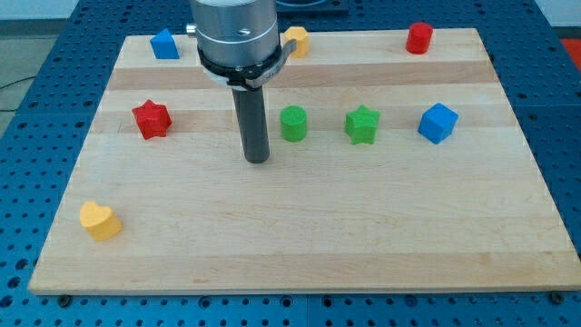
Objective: Place the blue triangle right to the red star
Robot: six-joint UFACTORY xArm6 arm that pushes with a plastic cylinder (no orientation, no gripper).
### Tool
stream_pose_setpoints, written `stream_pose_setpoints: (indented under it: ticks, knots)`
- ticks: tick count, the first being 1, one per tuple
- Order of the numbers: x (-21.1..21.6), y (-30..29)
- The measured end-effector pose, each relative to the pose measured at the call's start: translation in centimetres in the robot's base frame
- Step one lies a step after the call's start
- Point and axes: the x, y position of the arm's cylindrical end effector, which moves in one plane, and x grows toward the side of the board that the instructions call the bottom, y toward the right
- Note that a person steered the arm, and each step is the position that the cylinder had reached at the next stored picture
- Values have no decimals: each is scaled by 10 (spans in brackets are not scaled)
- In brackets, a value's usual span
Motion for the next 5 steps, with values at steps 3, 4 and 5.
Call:
stream_pose_setpoints:
  ticks: [3, 4, 5]
  knots:
    - [-35, -56]
    - [-100, -56]
    - [-183, -56]
